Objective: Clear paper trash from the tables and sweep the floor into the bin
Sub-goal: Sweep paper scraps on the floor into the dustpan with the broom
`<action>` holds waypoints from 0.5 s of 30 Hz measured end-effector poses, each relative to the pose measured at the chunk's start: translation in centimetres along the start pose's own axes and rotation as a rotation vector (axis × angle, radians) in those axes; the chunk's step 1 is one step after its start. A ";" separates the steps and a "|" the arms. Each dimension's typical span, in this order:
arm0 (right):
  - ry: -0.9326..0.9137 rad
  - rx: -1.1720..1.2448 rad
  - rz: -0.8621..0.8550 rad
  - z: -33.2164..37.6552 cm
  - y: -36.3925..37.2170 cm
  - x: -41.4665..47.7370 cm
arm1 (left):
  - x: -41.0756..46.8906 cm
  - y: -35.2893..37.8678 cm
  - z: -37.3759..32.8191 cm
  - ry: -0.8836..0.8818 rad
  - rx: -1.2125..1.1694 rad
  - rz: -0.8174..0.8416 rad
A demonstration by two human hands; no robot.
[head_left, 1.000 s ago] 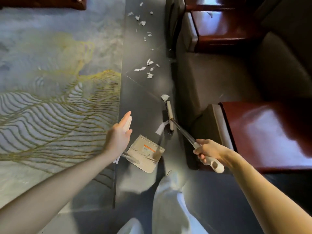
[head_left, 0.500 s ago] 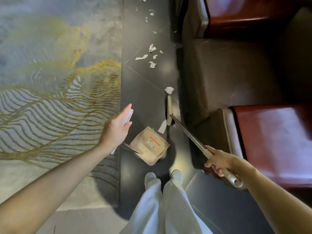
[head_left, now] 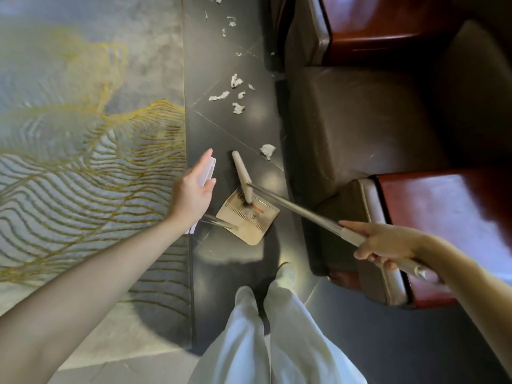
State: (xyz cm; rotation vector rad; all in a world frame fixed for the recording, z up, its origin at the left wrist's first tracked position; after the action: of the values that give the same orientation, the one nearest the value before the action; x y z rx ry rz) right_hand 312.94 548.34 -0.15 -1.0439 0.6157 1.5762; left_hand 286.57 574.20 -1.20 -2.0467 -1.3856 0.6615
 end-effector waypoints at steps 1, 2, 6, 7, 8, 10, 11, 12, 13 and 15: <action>-0.012 -0.002 -0.031 0.7 -0.7 0.4 | 0.9 -0.1 -0.4 0.004 -0.014 -0.011; -0.022 0.004 -0.067 1.3 -1.5 1.0 | 1.9 -0.2 -0.7 0.006 -0.028 -0.023; -0.034 -0.025 -0.203 3.4 -6.2 4.6 | 6.3 0.5 -2.0 -0.003 -0.036 -0.072; -0.038 -0.056 -0.229 4.0 -7.8 5.9 | 7.5 0.9 -2.4 -0.006 -0.028 -0.081; -0.041 -0.084 -0.253 4.7 -9.3 7.1 | 8.7 1.3 -2.7 -0.012 -0.013 -0.087; -0.039 -0.138 -0.296 6.1 -12.7 9.5 | 11.0 2.2 -3.4 -0.030 0.013 -0.103; -0.033 -0.172 -0.314 6.9 -14.4 10.6 | 12.3 2.8 -3.8 -0.037 0.024 -0.109; -0.028 -0.214 -0.329 7.5 -15.9 11.6 | 13.5 3.3 -4.2 -0.043 0.037 -0.111; -0.025 -0.268 -0.337 8.1 -17.3 12.6 | 14.8 3.9 -4.6 -0.055 0.051 -0.112; -0.009 -0.388 -0.333 9.3 -19.4 14.3 | 17.7 4.8 -5.4 -0.085 0.072 -0.108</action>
State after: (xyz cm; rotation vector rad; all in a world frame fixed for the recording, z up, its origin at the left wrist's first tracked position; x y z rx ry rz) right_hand 328.39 568.31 -5.49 -1.3481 0.1151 1.4301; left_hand 299.35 588.39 -2.17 -1.8927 -1.4872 0.7485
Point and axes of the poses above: each hand's wrist, its own x-axis towards the middle knuckle, its own y-axis out of the palm, z = x × y, the point moved 6 cm from there along x, towards the middle knuckle, and after that the axes turned 9 degrees about -y, right-handed, at the moved point
